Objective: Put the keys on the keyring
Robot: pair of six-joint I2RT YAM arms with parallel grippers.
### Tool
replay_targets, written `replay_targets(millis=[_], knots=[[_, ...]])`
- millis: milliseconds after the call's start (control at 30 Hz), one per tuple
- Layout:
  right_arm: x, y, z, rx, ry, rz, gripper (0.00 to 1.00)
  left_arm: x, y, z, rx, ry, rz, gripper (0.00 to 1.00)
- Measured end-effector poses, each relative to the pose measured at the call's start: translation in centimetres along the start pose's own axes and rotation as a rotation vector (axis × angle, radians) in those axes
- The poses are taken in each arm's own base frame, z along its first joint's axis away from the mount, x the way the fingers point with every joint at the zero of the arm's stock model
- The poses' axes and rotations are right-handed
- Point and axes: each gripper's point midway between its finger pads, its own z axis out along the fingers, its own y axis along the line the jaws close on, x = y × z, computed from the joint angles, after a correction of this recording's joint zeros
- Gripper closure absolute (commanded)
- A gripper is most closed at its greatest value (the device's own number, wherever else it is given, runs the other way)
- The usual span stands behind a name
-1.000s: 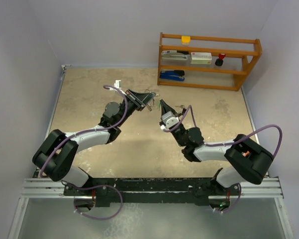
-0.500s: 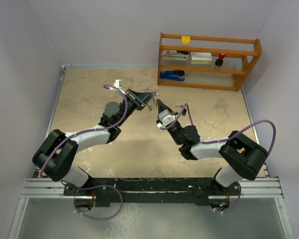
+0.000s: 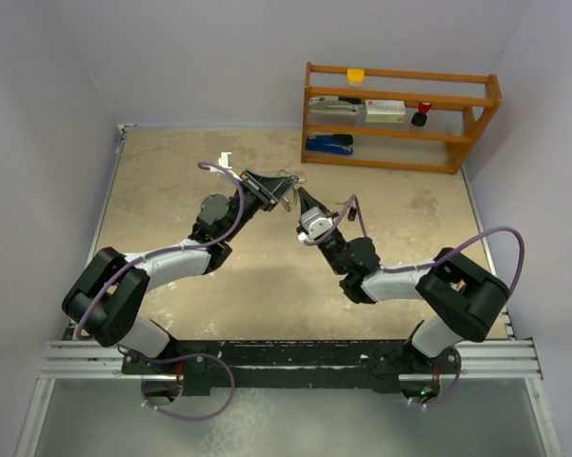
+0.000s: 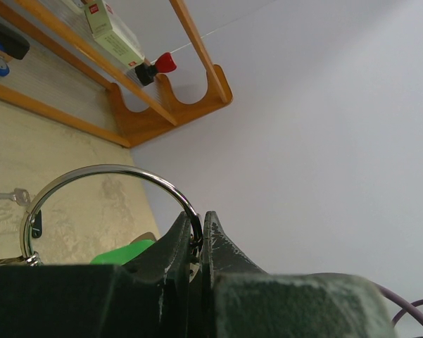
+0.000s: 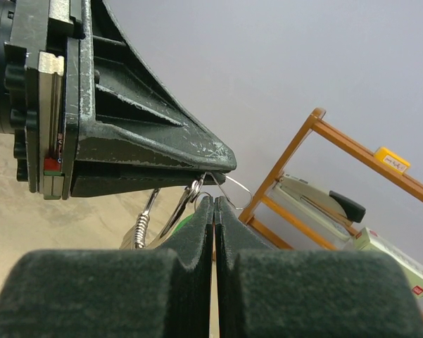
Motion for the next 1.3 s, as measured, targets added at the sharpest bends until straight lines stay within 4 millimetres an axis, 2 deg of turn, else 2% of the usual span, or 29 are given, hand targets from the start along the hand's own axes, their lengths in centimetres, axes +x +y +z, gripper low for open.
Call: replay_targets(millis=[1300], knots=[[0.7,-1.2,0.3,0.071,0.042,-0.027,1.00,0.2,1.0,0.0,-0.048,0.002,-0.010,1.00]])
